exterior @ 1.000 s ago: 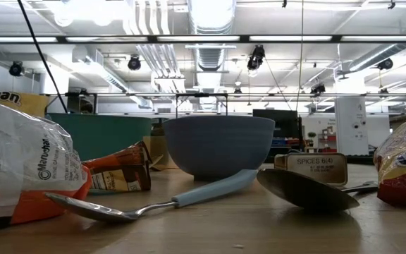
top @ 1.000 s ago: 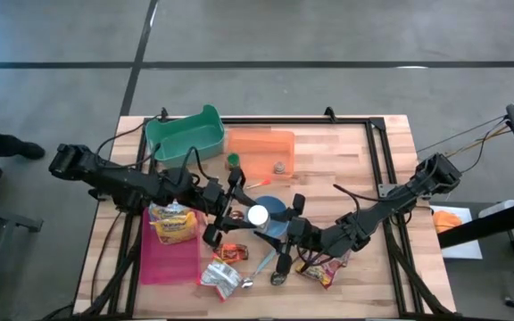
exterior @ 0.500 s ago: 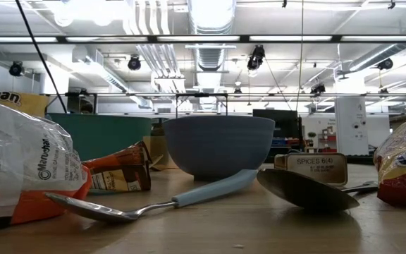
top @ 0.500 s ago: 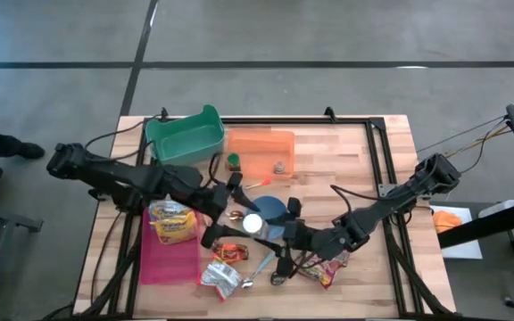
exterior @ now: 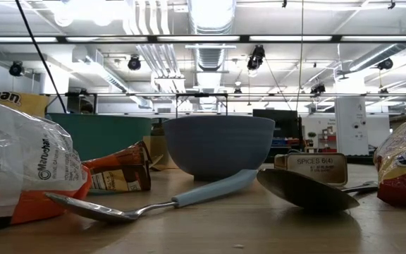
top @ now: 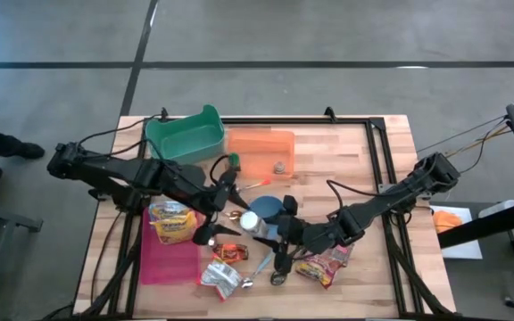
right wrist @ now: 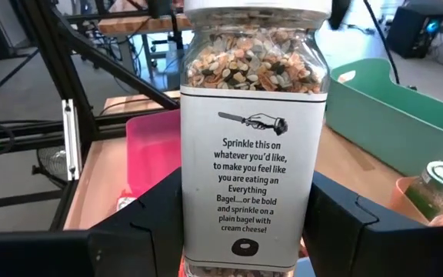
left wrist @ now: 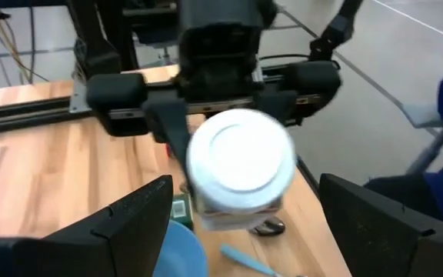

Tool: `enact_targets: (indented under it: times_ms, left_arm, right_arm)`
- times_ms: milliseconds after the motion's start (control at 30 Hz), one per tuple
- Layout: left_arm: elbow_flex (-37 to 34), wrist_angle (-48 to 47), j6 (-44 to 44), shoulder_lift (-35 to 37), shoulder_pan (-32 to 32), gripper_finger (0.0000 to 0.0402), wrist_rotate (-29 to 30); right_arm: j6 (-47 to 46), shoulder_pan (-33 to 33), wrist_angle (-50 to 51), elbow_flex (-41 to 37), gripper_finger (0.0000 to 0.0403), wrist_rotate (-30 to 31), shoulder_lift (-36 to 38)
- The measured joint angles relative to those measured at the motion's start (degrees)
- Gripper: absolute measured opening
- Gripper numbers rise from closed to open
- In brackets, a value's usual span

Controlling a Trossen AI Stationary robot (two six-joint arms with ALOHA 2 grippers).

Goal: Pick & Place Food Item
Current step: Put the white spice bottle into the orange bin

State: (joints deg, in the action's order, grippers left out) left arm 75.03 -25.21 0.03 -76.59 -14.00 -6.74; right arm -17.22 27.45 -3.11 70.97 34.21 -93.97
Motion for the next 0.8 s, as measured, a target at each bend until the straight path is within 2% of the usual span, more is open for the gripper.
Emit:
enact_targets:
  times_ms: [233, 433, 800]
  left_arm:
    - [0.1, -1.6, 0.0, -1.1, 0.0, 0.0328, -1.7]
    - [0.3, -2.5, 0.0, -2.8, 0.4, 0.0328, -1.9]
    - [0.4, -10.2, 0.2, -4.6, 0.4, 0.0328, -6.2]
  right_arm:
    - [-2.2, -1.7, 0.0, -0.7, 0.0193, -4.0, 0.0]
    - [-2.7, -3.4, -0.3, 0.3, 0.0193, -6.3, -3.0]
    - [-3.1, -4.1, 0.3, 3.4, 0.0193, -10.2, -5.8]
